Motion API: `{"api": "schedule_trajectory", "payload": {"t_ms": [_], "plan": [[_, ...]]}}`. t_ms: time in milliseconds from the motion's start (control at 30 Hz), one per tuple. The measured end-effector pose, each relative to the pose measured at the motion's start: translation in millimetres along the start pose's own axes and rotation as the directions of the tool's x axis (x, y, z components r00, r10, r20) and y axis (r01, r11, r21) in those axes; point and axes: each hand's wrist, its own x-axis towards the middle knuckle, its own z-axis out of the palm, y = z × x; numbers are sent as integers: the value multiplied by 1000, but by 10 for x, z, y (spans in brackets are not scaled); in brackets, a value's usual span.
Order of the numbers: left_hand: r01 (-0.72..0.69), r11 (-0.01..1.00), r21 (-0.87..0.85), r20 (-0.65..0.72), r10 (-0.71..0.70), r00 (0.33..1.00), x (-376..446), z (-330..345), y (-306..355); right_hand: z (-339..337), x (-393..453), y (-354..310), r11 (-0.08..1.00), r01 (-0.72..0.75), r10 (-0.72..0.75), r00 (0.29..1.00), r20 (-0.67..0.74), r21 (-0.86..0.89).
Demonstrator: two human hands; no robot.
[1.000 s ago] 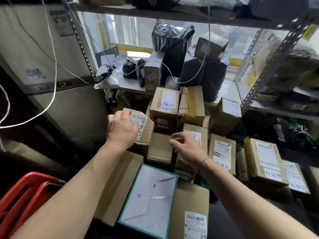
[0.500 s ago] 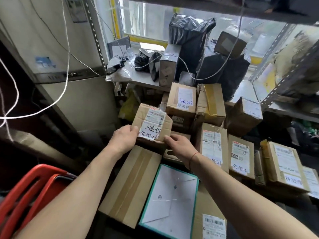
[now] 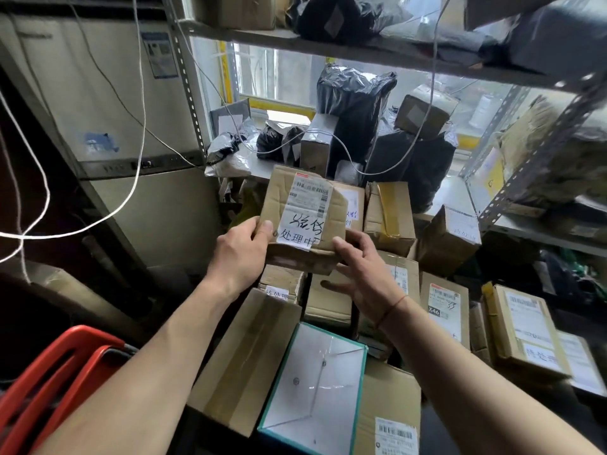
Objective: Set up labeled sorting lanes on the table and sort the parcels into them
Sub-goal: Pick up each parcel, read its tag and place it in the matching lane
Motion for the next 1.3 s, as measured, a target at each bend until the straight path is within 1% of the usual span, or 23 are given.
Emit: {"api": "schedule_trajectory", "payload": {"t_ms": [67, 133, 233, 333, 467, 600, 667, 733, 833, 933, 1100, 1233, 1300], "plan": [[-24, 994, -105, 22, 27, 999, -83, 29, 41, -133, -86, -99, 992, -3, -1, 999, 35, 124], [19, 974, -227, 57, -6, 998, -179, 108, 55, -272, -189, -161, 987, 6, -15, 998, 56, 163], [107, 888, -447, 122, -57, 991, -314, 290, 49, -479, -345, -137, 985, 4, -13, 999, 49, 174], [203, 796, -571, 214, -94, 972, -418, 410, 72, -658, -480, -77, 982, -4, 1, 1000, 12, 191], [263, 759, -595, 305, -89, 948, -447, 521, 123, -802, -625, -52, 980, -2, 5, 1000, -17, 198], [281, 760, -586, 412, -19, 911, -517, 639, 245, -923, -778, -70, 960, 13, 4, 998, -60, 279], [306, 772, -557, 462, -19, 887, -597, 724, 326, -1032, -880, -80, 951, 26, -4, 997, -73, 309], [297, 779, -552, 476, 2, 879, -738, 840, 428, -1175, -1017, -92, 949, 36, -11, 997, -79, 314], [309, 754, -579, 478, 6, 879, -990, 1113, 599, -1486, -1290, -126, 952, 45, -14, 995, -103, 304], [306, 711, -634, 445, 11, 896, -1297, 1470, 815, -1872, -1577, -150, 952, 49, -15, 993, -113, 303], [298, 697, -653, 409, -7, 913, -1885, 2065, 1183, -2563, -2049, -130, 954, 59, -33, 995, -94, 292], [325, 701, -635, 448, -9, 894, -2240, 2423, 1384, -2977, -2417, -208, 962, 34, -14, 997, -73, 272], [350, 686, -638, 471, -13, 882, -2365, 2553, 1470, -3151, -2579, -233, 963, 31, -4, 995, -99, 267]]}}
